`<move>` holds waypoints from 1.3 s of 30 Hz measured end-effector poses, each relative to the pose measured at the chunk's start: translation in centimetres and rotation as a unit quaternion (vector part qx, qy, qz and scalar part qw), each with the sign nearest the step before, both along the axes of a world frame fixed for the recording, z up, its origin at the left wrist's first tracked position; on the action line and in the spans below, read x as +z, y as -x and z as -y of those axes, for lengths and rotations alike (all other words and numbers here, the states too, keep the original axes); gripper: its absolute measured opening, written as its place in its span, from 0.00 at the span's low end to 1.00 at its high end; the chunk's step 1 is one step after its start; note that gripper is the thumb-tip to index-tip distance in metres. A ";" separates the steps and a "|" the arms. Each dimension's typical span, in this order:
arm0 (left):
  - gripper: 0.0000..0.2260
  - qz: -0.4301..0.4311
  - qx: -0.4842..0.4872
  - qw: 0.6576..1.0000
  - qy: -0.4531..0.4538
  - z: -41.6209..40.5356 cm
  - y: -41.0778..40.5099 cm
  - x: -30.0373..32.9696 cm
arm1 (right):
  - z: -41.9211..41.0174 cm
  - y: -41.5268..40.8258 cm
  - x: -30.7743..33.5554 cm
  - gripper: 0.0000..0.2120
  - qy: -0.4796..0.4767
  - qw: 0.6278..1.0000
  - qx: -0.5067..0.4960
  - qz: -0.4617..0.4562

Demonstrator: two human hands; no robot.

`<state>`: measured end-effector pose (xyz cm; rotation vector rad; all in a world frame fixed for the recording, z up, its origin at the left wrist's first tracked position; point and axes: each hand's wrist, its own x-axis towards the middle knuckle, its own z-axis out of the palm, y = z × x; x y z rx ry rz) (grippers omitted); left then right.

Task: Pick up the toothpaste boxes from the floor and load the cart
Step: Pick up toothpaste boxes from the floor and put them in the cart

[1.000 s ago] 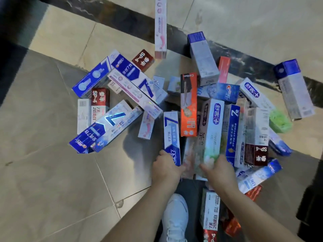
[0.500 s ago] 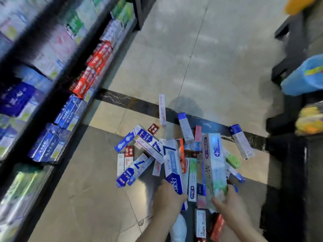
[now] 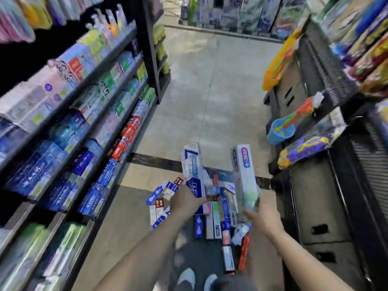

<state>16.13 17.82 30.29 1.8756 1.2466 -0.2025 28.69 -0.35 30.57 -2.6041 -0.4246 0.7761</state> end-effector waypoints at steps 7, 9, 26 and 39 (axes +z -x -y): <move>0.28 0.035 0.008 0.998 -0.058 3.7 6.4 8.1 | 3.5 4.9 8.1 0.12 -0.075 0.997 0.024 0.027; 0.28 0.042 0.022 0.996 -0.073 5.2 8.2 9.3 | 4.6 6.1 9.6 0.11 -0.092 0.995 0.043 0.019; 0.22 0.020 0.288 0.952 -0.102 26.6 33.4 13.2 | 13.1 26.8 12.9 0.22 -0.116 0.931 0.346 0.022; 0.27 0.000 0.538 0.836 -0.108 35.8 66.8 12.6 | 12.0 59.5 11.2 0.21 -0.076 0.799 0.596 0.003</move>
